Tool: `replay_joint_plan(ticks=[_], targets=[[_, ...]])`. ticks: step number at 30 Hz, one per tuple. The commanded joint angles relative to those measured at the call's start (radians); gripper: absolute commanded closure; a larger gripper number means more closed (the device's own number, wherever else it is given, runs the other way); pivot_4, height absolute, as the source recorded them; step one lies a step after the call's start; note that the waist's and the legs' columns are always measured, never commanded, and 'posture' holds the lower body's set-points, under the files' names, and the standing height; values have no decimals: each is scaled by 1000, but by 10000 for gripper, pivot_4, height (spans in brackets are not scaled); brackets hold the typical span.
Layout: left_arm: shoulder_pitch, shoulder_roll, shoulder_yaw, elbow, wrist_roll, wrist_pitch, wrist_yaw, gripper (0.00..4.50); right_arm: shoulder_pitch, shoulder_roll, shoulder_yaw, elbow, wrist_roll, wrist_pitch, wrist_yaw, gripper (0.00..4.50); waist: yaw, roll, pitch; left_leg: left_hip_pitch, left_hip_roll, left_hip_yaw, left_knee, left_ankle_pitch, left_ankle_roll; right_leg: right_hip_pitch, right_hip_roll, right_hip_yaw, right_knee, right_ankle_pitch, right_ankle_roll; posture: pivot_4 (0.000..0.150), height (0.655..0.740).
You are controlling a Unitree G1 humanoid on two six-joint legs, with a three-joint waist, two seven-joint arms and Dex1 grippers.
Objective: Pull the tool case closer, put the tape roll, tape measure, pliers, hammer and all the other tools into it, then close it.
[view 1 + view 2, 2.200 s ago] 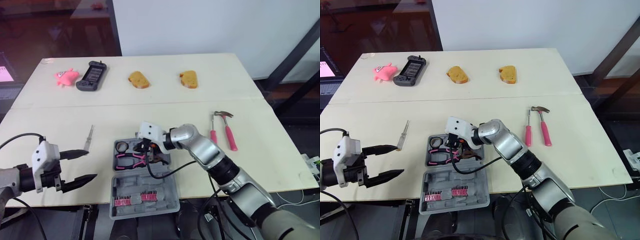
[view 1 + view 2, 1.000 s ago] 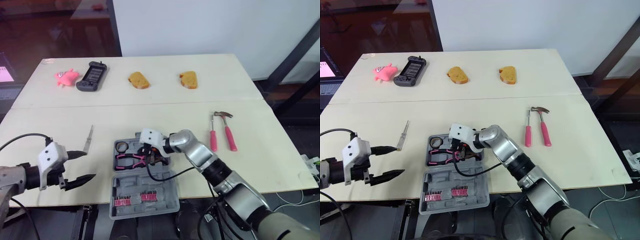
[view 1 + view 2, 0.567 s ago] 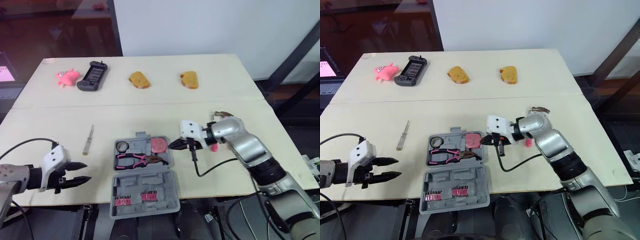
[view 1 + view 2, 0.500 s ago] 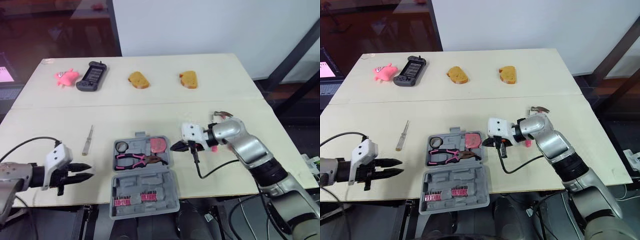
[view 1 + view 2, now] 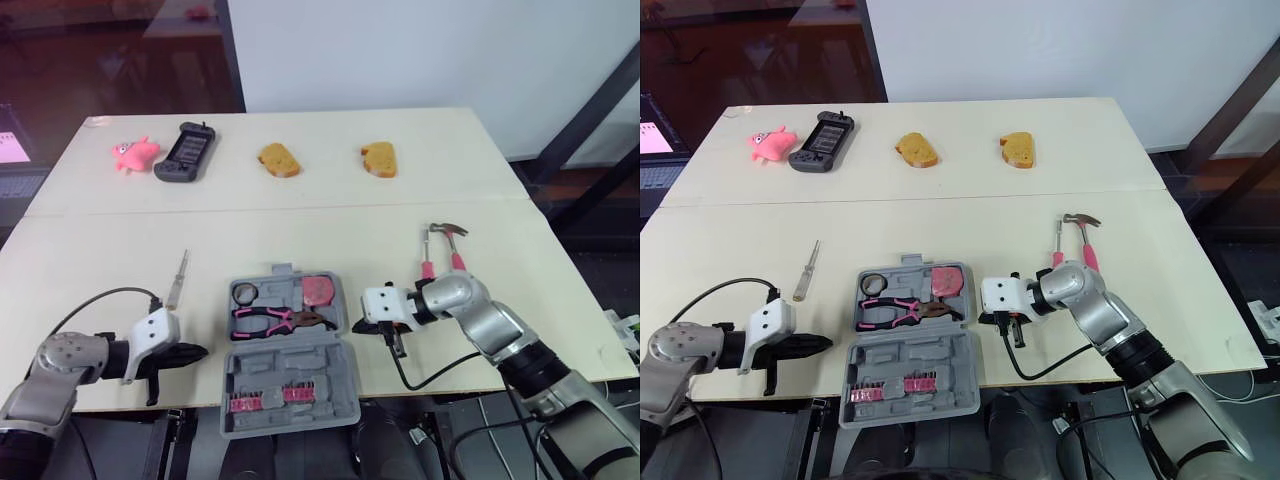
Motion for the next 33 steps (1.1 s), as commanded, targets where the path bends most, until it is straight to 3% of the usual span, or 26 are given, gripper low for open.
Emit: replay_joint_plan(ticks=[1,18,33], targets=[[-21,-24,-16,-5,2,-4,15,44480,-2,17,1,-5,-9,-14,-6,45000,4,0,0,0,0,0,0,0,0,0,0,0,0,0,0,1500,7400],[-134,-162,-131,-2,11,49,49,44480,19,85,22,-68,-22,21,-33,45000,19,1,0,1,0,0,2,0,0,2,0,0,1,0,0,1500,7400],[-190,-215,-94,19,-6,95,82,44480,-21,122,4,-28,-40,58,-68,45000,24,1,-1,3,0,-1,3,0,0,6,0,-1,0,0,0,1500,7400]])
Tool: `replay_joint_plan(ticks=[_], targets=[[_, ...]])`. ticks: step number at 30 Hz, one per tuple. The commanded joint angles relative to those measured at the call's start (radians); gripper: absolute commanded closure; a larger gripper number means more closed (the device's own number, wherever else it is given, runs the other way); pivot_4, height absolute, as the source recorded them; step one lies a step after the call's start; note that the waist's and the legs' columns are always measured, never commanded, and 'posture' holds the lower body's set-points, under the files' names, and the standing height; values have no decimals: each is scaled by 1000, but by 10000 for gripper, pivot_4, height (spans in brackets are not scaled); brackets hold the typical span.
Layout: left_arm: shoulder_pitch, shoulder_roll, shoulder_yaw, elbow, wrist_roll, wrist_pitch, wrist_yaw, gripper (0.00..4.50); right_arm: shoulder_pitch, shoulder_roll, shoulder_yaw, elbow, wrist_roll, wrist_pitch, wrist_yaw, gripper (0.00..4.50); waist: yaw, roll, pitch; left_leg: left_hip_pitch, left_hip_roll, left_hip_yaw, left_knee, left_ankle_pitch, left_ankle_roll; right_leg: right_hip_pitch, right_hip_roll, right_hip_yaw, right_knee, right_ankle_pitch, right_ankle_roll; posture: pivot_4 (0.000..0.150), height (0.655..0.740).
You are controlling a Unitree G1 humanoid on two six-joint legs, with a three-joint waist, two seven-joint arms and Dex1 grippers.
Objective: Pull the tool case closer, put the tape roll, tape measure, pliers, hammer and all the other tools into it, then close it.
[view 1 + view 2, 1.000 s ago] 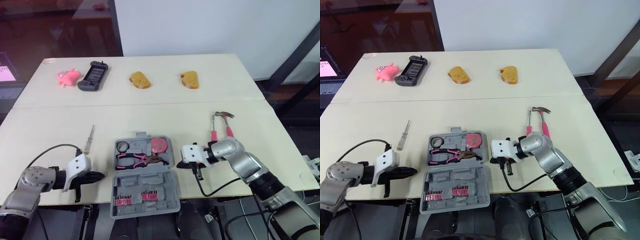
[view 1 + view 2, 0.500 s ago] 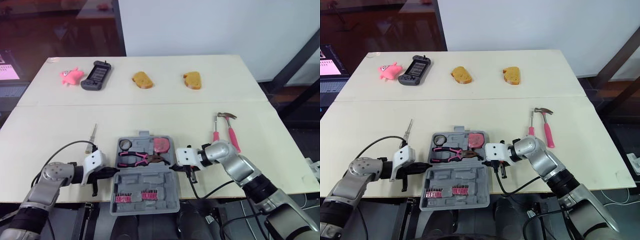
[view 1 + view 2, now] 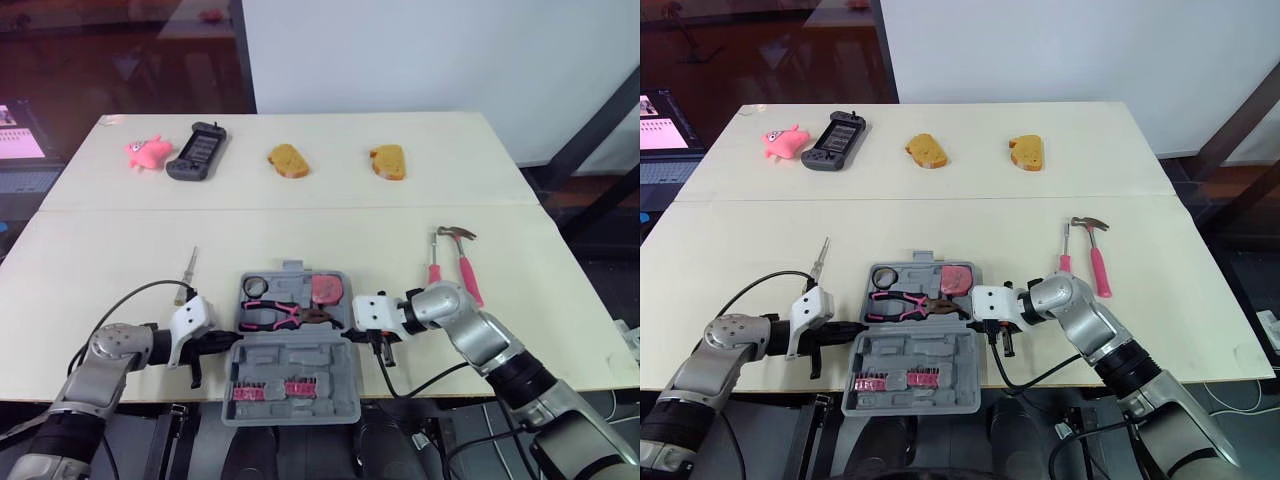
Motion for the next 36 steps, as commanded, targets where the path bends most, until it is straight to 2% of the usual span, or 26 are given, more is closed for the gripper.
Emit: replay_joint_plan(ticks=[1,16,28,36], targets=[[-69,-52,-14,-4,-19,14,34,44480,-57,59,-8,18,6,-13,-34,45000,0,0,0,0,0,0,0,0,0,0,0,0,0,0,0,1500,7400],[-216,-105,-29,145,55,51,112,44480,-228,138,-19,306,-93,-108,-139,45000,-5,0,0,0,0,-2,1,1,-1,2,0,-1,0,1,1,1500,7400],[-243,-92,-9,184,77,40,143,44480,-208,181,-22,284,-91,-71,-147,45000,-8,0,0,1,0,-2,1,1,-1,2,0,-1,0,1,1,1500,7400],[-186,-79,-7,120,54,69,126,44480,-172,188,-12,221,-83,-20,-114,45000,-12,0,0,1,0,-2,0,1,-1,2,1,-1,1,1,1,1500,7400]])
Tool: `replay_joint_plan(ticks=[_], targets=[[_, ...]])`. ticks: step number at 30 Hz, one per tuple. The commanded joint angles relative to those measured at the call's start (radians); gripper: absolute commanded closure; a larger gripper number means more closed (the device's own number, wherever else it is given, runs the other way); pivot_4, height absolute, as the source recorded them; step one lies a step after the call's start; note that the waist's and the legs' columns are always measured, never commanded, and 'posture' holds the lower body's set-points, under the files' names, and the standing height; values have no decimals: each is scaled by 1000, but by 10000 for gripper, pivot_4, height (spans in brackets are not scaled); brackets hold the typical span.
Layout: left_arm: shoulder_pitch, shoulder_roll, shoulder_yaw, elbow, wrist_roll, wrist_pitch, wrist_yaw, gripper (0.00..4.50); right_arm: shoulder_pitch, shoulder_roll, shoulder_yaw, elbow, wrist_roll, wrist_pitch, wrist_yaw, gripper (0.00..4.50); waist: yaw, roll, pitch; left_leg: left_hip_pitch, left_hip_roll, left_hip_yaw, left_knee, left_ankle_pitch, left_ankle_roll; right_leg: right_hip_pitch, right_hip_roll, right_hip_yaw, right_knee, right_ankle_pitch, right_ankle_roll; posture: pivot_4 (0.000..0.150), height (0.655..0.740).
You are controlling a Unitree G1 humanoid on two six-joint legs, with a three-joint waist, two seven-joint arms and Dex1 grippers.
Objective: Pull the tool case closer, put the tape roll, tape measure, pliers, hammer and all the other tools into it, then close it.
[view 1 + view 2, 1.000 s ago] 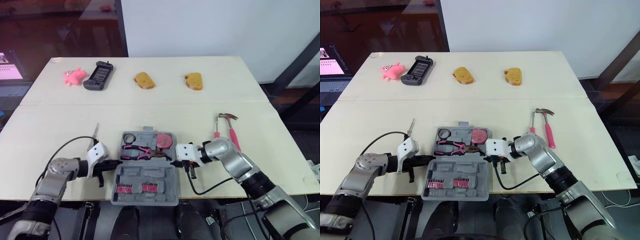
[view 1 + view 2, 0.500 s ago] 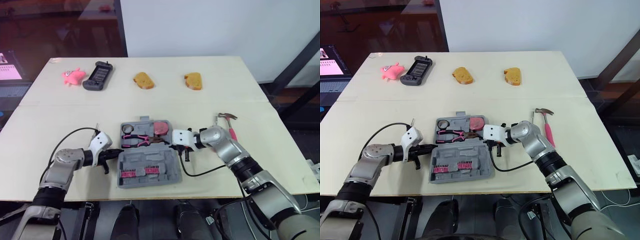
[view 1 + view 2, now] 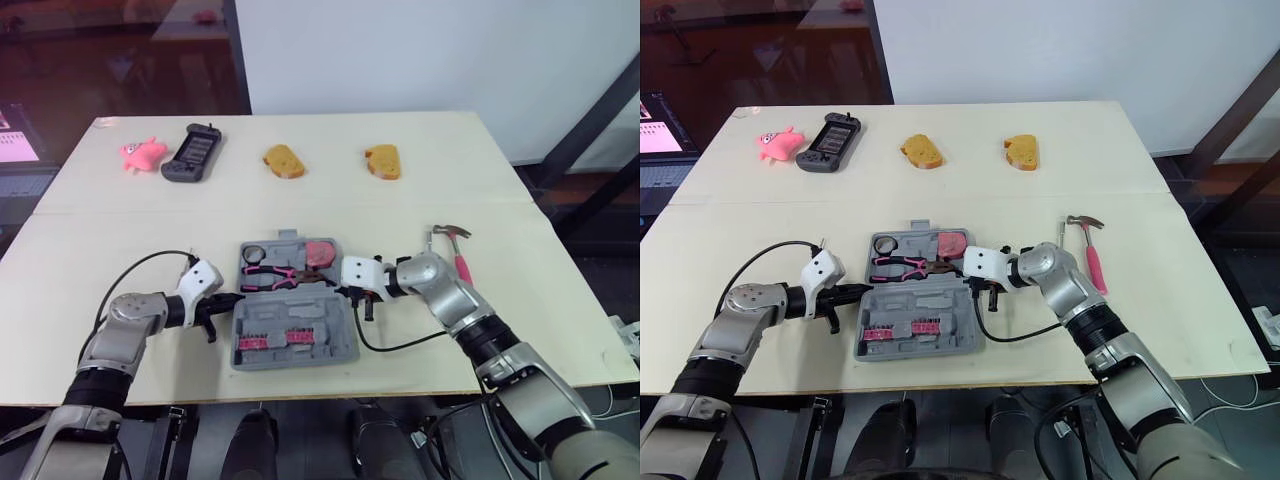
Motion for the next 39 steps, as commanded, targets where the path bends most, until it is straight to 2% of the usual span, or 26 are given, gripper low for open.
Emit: replay_joint_plan(ticks=[1,11,25,31,35,36,38,39], targets=[[30,-8,-14,-60,-18,14,-5,44480,24,39,33,-79,25,10,33,45000,-1,0,0,0,0,0,0,0,0,0,0,0,0,0,0,1500,7400],[69,6,1,-98,-20,39,2,44480,72,34,43,-149,25,62,46,45000,-3,0,0,0,0,0,-1,0,0,0,0,0,0,0,0,1500,7400],[61,15,13,-78,-8,34,21,44480,51,17,14,-94,14,44,26,45000,-1,0,0,0,0,0,-1,0,0,0,0,0,0,0,0,1500,7400],[59,104,97,-8,-12,-9,43,44480,73,-85,-70,-98,47,15,39,45000,0,0,0,0,0,0,-1,0,0,-1,0,0,0,0,0,1500,7400],[104,132,165,-51,-58,2,68,44480,78,-145,-139,-148,111,44,61,45000,1,1,0,-1,0,0,-1,0,0,-2,-1,0,-1,0,0,1500,7400],[128,138,196,-87,-82,17,70,44832,86,-160,-167,-180,147,69,80,42528,1,1,1,-1,0,0,-1,0,0,-2,-1,0,-1,0,0,1500,7400],[168,149,243,-148,-118,40,72,39363,100,-179,-208,-233,204,107,103,37546,1,0,1,-2,0,0,-1,0,0,-2,-1,0,-1,0,0,1500,7400],[190,157,267,-184,-139,59,70,35856,108,-188,-230,-266,238,135,115,32296,1,0,1,-2,0,0,-1,0,0,-2,-1,0,-1,0,0,1500,7400]])
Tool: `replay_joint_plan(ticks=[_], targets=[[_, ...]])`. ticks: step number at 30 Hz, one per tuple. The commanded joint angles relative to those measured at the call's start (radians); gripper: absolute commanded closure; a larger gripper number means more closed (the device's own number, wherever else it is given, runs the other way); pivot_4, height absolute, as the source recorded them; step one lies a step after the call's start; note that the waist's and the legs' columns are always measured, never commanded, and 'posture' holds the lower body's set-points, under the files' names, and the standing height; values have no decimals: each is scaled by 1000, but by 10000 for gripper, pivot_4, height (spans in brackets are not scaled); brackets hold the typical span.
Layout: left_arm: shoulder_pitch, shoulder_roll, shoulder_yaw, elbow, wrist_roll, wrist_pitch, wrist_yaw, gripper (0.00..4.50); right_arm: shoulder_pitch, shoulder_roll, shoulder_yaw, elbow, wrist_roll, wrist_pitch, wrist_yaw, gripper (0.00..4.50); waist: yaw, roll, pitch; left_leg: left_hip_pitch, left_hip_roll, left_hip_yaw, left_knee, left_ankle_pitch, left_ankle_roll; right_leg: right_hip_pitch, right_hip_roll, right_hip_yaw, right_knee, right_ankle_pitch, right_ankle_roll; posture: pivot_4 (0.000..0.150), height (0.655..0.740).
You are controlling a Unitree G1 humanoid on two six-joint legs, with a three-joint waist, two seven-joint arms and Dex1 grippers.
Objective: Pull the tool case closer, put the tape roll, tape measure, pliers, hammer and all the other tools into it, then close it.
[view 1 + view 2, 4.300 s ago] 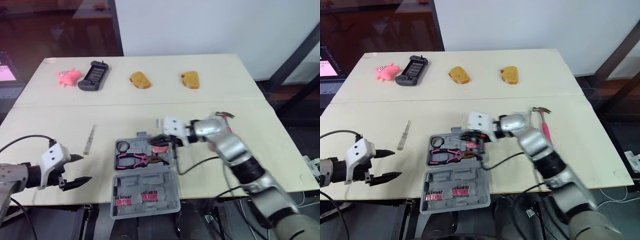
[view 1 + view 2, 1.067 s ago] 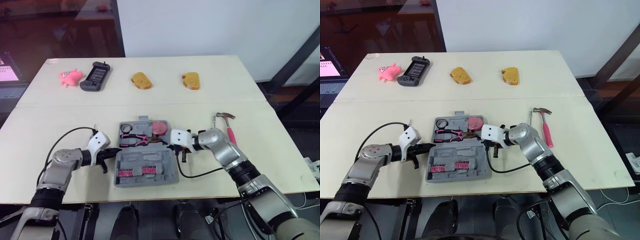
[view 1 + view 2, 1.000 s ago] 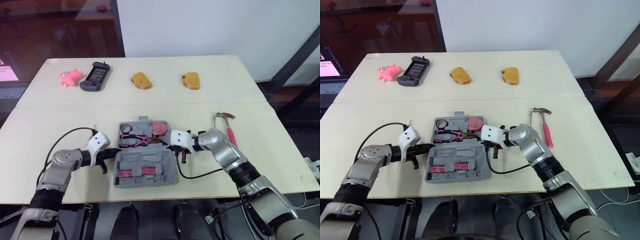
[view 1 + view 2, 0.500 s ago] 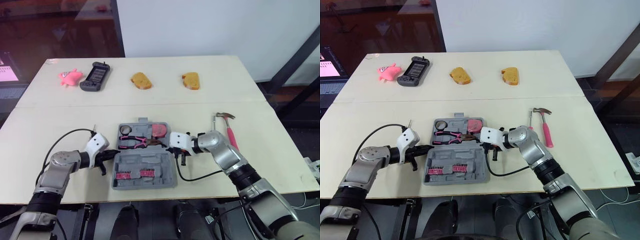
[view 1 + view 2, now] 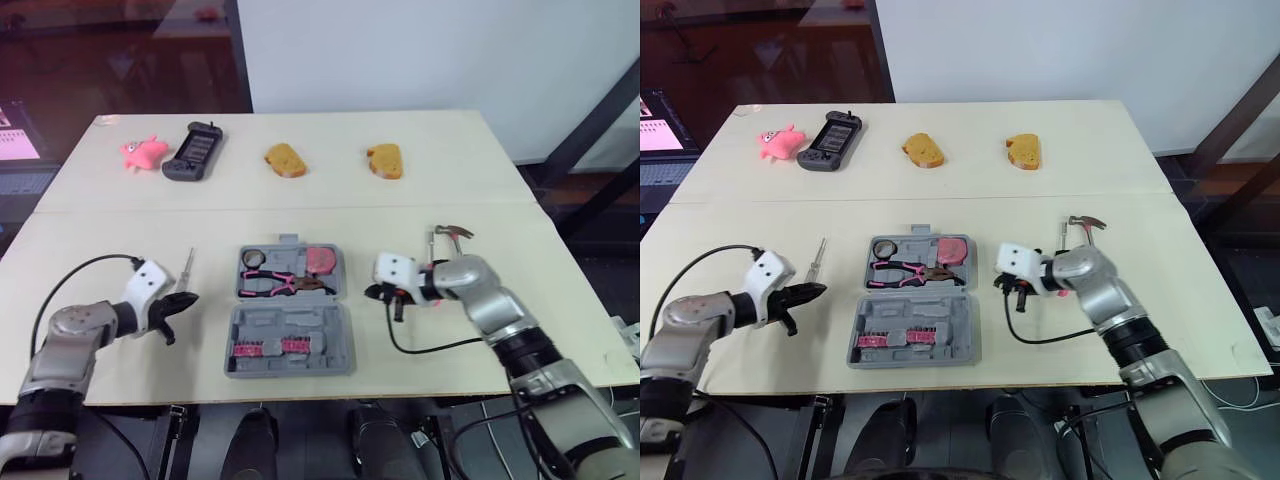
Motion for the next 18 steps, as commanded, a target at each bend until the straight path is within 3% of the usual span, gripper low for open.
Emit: replay_joint_plan(ticks=[1,6,7,18], targets=[[55,35,102,-138,-85,45,0,31231,22,-23,-90,-142,130,87,43,27395,0,0,0,0,0,0,0,0,0,0,0,0,0,0,0,1500,7400],[162,72,246,-188,-152,81,13,6480,85,-106,-223,-243,293,203,99,2248,0,0,0,0,0,0,0,0,0,0,0,0,0,0,0,1500,7400],[188,76,282,-186,-157,81,24,1439,105,-127,-266,-248,329,224,106,0,0,0,0,0,0,0,0,0,0,0,0,0,-1,0,-1,1500,7400],[449,-47,587,-285,-249,32,147,555,448,-269,-611,-352,583,357,133,0,2,-1,0,0,0,1,0,0,0,0,-1,1,-3,-3,-4,1500,7400]])
